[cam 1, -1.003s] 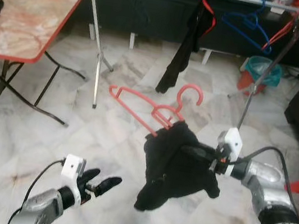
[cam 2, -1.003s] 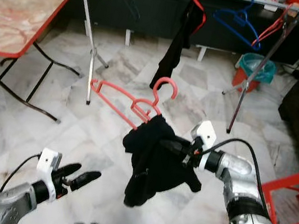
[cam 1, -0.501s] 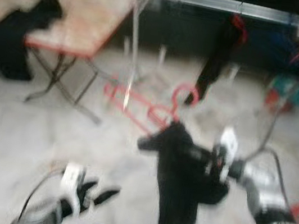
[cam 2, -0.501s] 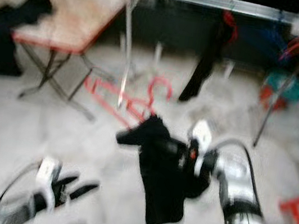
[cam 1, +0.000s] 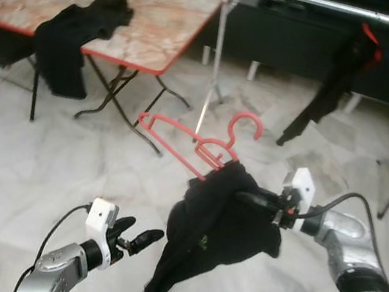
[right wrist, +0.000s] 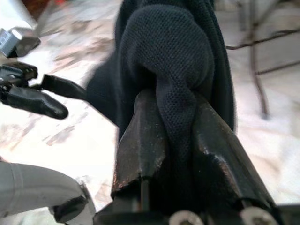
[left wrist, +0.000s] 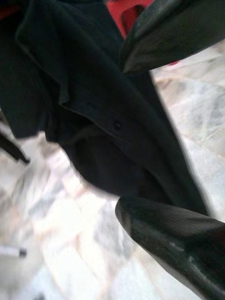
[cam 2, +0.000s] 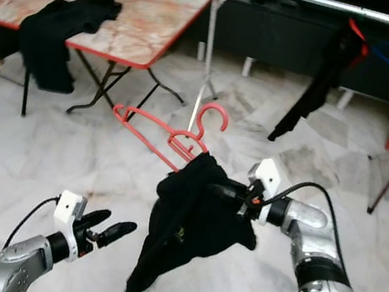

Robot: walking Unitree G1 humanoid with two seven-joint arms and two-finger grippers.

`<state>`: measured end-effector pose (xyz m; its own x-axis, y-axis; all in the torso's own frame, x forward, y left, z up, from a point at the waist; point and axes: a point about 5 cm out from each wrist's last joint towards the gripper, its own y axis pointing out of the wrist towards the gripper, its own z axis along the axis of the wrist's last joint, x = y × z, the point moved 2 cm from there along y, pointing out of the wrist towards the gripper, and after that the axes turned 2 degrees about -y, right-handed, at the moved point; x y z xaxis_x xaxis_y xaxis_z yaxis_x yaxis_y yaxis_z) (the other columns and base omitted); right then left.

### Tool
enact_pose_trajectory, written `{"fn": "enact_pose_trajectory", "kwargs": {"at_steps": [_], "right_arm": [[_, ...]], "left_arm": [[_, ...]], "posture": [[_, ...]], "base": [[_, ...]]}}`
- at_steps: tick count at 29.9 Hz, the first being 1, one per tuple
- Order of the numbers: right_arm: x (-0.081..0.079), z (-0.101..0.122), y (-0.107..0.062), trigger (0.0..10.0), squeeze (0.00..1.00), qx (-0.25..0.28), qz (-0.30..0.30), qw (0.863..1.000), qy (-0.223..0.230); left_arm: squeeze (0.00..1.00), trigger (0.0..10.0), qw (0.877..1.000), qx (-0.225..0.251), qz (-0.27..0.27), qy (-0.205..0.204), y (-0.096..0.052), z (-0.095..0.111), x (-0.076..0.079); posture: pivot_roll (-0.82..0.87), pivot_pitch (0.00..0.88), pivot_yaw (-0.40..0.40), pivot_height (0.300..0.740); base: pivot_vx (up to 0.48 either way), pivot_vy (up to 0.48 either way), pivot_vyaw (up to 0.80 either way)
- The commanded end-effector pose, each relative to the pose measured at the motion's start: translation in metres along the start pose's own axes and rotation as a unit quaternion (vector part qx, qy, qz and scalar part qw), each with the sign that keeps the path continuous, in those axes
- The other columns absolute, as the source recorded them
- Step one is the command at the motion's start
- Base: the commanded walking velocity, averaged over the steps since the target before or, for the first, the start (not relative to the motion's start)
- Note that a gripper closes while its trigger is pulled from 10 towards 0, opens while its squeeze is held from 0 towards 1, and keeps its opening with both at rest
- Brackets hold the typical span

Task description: Hang hanger

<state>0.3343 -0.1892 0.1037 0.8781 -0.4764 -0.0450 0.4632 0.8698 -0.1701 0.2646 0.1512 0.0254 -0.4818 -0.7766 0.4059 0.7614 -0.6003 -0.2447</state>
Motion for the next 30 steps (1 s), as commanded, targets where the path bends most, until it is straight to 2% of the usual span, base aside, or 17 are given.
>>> {"fn": "enact_pose_trajectory", "kwargs": {"at_steps": [1, 16, 18, 22, 30], "right_arm": [[-0.002, 0.01, 0.006, 10.0, 0.0, 0.014, 0.021, 1.0, -0.014], [-0.006, 0.008, 0.005, 10.0, 0.0, -0.005, 0.054, 0.998, -0.008], [-0.013, 0.006, 0.003, 10.0, 0.0, -0.011, 0.097, 0.995, -0.003], [-0.02, 0.005, -0.002, 10.0, 0.0, -0.026, 0.139, 0.99, -0.001], [-0.022, 0.016, -0.01, 10.0, 0.0, -0.026, 0.186, 0.982, 0.007]], "left_arm": [[0.0, 10.0, 1.0, -0.003, 0.02, 0.006, -0.004, -0.002, -0.006], [0.0, 10.0, 0.999, 0.009, 0.036, 0.026, -0.005, 0.004, -0.011], [0.0, 10.0, 0.999, 0.008, 0.027, 0.039, -0.004, 0.007, -0.008], [0.0, 10.0, 0.998, 0.009, 0.014, 0.06, -0.002, 0.014, -0.005], [0.0, 10.0, 0.996, 0.012, -0.006, 0.083, 0.001, 0.022, -0.003]], "posture": [[-0.03, 0.046, -0.038, 0.74], [-0.03, 0.042, -0.039, 0.74], [-0.03, 0.041, -0.038, 0.74], [-0.03, 0.036, -0.037, 0.74], [-0.03, 0.03, -0.035, 0.74]], "base": [[0.0, 0.0, 0.8], [0.0, 0.0, 0.06], [0.0, 0.0, 0.0], [0.0, 0.0, 0.0], [0.0, 0.0, 0.0]]}}
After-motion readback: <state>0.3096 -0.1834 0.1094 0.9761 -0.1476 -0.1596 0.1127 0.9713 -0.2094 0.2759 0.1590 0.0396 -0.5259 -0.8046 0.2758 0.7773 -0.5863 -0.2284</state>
